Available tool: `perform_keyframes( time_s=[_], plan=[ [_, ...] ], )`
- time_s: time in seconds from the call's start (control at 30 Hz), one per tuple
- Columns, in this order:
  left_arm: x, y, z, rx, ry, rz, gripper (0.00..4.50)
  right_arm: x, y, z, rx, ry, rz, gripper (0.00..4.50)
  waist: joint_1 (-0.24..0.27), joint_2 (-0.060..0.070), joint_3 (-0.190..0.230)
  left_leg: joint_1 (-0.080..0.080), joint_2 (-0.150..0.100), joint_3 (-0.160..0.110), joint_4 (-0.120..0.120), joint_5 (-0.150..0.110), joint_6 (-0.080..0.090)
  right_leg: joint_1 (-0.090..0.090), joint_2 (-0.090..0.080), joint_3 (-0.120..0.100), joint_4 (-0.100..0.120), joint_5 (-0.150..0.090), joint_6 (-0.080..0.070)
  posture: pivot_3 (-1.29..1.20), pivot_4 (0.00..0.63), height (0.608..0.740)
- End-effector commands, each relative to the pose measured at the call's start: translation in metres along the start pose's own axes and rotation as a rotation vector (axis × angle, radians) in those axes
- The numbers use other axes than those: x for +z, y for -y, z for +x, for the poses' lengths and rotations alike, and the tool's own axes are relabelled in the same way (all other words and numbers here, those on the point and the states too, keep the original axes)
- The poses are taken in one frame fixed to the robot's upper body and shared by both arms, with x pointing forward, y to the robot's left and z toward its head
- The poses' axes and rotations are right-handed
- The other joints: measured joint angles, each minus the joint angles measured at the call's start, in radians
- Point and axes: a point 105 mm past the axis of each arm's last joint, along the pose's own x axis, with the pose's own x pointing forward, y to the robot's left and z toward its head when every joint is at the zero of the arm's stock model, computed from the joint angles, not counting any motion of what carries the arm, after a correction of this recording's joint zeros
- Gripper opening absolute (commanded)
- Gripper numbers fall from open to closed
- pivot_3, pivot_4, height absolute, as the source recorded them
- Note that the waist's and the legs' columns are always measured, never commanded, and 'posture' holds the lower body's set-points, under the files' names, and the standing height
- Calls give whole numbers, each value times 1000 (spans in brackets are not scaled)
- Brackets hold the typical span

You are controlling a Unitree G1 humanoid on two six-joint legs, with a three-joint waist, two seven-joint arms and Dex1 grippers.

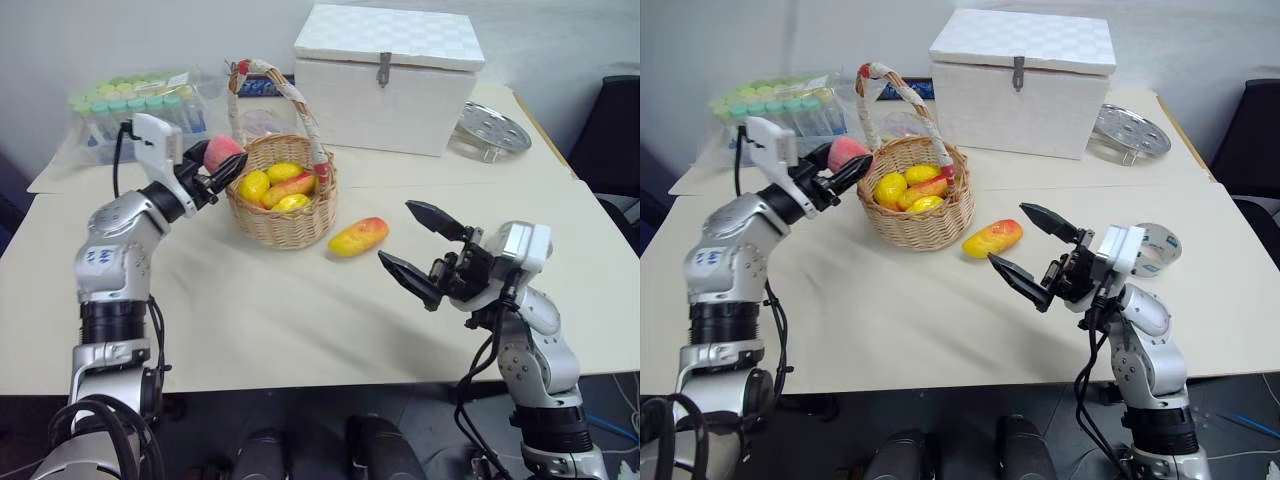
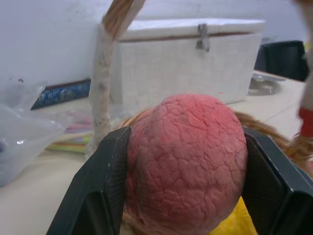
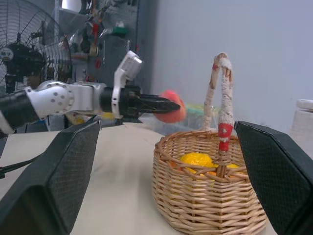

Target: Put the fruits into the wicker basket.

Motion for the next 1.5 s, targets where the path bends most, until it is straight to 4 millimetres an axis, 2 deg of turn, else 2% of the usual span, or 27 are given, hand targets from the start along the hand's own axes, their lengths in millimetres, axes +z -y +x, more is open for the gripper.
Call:
perform_keyframes(
  time_s=[0.03, 0.13, 0.17, 0.37, 0.47, 0.53, 0.57, 0.63, 0.7, 0.83, 0.93, 0.97, 1.03, 1.1, 1.2, 1.3, 1.4, 1.5],
  plan=[
    [7, -4, 8, -20, 40, 16, 3408, 4, -1, 2, 15, 8, -23, 4500, 1, 0, 0, -1, 0, 1, 0, 0, 0, -1, 0, 0, 0, 0, 0, 0, 150, 740],
    [6, 1, 13, -60, 41, 52, 4323, 1, -2, 1, 9, -4, -27, 4500, 1, -1, 0, -8, 0, 2, 1, 0, 0, -8, 1, -5, 1, 0, 1, 0, 150, 740],
    [6, 3, 13, -71, 44, 49, 4464, 1, -2, 0, 5, -7, -29, 4500, 2, -1, 0, -12, 0, 2, 3, 0, 0, -12, 1, -5, 2, 1, 1, 0, 150, 740],
    [8, 9, 1, -147, 64, 86, 4464, -2, -1, -8, -26, -36, -47, 4500, -3, -1, 0, -14, 0, 4, 8, 0, 0, -14, 4, -5, 5, 1, 1, 0, 150, 740],
    [22, 13, -25, -220, 111, 169, 4464, -5, 11, -25, -51, -118, -129, 4500, -7, -1, 0, -13, 1, 5, 11, 0, -1, -15, 4, -3, 6, 1, 1, 0, 150, 740],
    [34, 16, -51, -273, 151, 209, 4464, -10, 21, -45, -60, -205, -206, 4500, -10, -1, 0, -13, 1, 4, 12, 0, -1, -14, 4, -2, 7, 1, 1, 0, 150, 740],
    [38, 26, -69, -367, 154, 206, 4464, -11, 25, -53, -63, -242, -235, 4500, -9, -1, 0, -13, 2, 4, 12, 0, -1, -14, 3, 0, 7, 1, 1, 0, 150, 740],
    [23, 35, -99, -463, 19, 313, 4464, -17, 34, -72, -75, -345, -289, 4500, -23, -2, 0, -13, 4, 5, 12, -1, -1, -15, 3, 5, 7, 1, 1, 0, 150, 740],
    [11, 38, -124, -503, -89, 307, 4464, -27, 38, -91, -64, -455, -326, 4500, -25, -1, 0, -11, 3, 5, 9, -1, -1, -14, 2, 8, 8, 0, 1, 0, 150, 740],
    [-5, 43, -160, -497, -208, 205, 4464, -40, 45, -117, -37, -603, -420, 4500, -24, -2, 0, -10, 3, 5, 10, -2, 1, -13, -4, 8, 6, 0, 0, 0, 150, 740],
    [-19, 48, -178, -458, -267, 138, 4464, -55, 65, -121, -31, -778, -527, 4500, -29, -1, 0, -10, 2, 5, 10, -3, 3, -14, -7, 8, 7, 0, 0, 0, 150, 740],
    [-22, 49, -181, -442, -272, 124, 4464, -57, 69, -114, 2, -806, -573, 4500, -33, -1, 0, -9, 1, 5, 10, -2, 2, -14, -8, 8, 8, 0, 0, 0, 150, 740],
    [-30, 52, -186, -416, -276, 84, 4464, -51, 77, -71, 63, -727, -666, 4500, -42, -1, 0, -9, 1, 5, 10, -2, 1, -15, -8, 8, 9, 0, 0, 0, 150, 740],
    [-34, 58, -183, -419, -257, 67, 4464, -51, 77, -18, 214, -672, -757, 4500, -61, -1, 1, -9, 2, 6, 10, -1, 0, -15, -8, 8, 11, 0, -1, 0, 150, 740],
    [-33, 64, -173, -437, -223, 69, 4464, -55, 80, 24, 338, -658, -839, 4500, -61, -1, 1, -7, 2, 4, 5, 1, -4, -15, -6, 8, 12, -2, -3, 0, 150, 740],
    [-32, 68, -166, -458, -205, 73, 4464, -61, 83, 47, 426, -678, -876, 4500, -45, -2, 1, -6, 2, 1, 1, 4, -8, -15, -6, 5, 11, -4, -7, 0, 150, 740],
    [-31, 71, -163, -474, -191, 78, 4464, -73, 80, 57, 566, -763, -856, 4500, -44, -2, 1, -13, 2, 1, 1, 3, -6, -19, -8, 3, 10, -4, -8, 0, 150, 740],
    [-29, 72, -159, -470, -169, 81, 4464, -72, 81, 64, 643, -809, -855, 4500, -50, -2, 1, -15, 1, 3, 1, 2, -3, -20, -10, 4, 11, -3, -6, 0, 150, 740]
  ],
)
